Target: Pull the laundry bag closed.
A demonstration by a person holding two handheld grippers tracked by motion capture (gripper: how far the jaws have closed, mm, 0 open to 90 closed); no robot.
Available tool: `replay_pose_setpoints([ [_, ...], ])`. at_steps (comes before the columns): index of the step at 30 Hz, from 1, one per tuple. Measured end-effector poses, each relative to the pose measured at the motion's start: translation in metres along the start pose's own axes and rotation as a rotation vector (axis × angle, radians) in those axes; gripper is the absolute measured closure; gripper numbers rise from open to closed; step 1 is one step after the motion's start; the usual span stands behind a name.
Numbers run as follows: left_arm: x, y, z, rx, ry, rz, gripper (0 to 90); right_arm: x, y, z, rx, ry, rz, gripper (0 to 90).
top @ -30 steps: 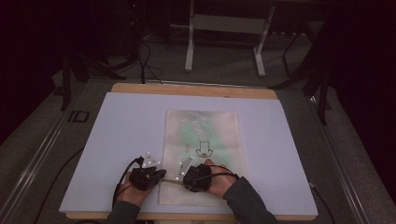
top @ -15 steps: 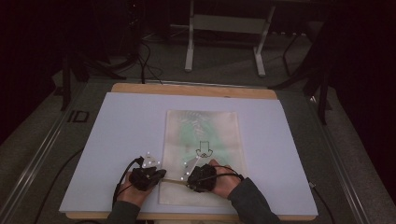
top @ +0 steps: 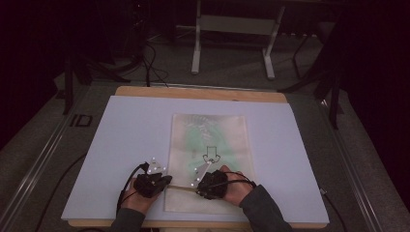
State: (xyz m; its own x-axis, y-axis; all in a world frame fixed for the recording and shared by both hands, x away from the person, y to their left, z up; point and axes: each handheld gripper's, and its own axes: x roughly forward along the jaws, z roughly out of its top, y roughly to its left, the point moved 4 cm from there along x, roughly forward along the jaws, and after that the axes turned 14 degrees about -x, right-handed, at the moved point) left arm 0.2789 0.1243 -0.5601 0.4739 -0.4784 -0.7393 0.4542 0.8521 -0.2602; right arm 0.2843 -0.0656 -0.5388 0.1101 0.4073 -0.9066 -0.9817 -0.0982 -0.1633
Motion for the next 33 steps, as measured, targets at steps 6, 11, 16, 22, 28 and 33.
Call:
replay_pose_setpoints([
  [6,0.000,0.000,0.000,0.002,0.001,0.000,89.2,-0.002,0.000,-0.004,0.007,-0.002,-0.001,82.0],
  [11,0.000,0.000,0.000,0.000,0.001,-0.001,89.3,-0.004,0.001,-0.007,0.009,0.000,0.001,82.0],
  [16,0.000,0.000,0.000,0.002,0.001,-0.001,89.2,-0.006,0.001,-0.010,0.010,0.002,-0.003,82.0],
  [22,0.000,0.000,0.000,0.000,0.000,-0.001,89.2,-0.009,0.001,-0.015,0.020,0.002,-0.002,82.0],
  [28,0.000,0.000,0.000,0.000,-0.001,-0.001,89.2,-0.012,0.001,-0.019,0.023,0.003,-0.004,82.0],
  [33,0.000,0.000,0.000,-0.001,0.000,-0.001,89.2,-0.014,0.001,-0.021,0.026,-0.007,-0.004,82.0],
])
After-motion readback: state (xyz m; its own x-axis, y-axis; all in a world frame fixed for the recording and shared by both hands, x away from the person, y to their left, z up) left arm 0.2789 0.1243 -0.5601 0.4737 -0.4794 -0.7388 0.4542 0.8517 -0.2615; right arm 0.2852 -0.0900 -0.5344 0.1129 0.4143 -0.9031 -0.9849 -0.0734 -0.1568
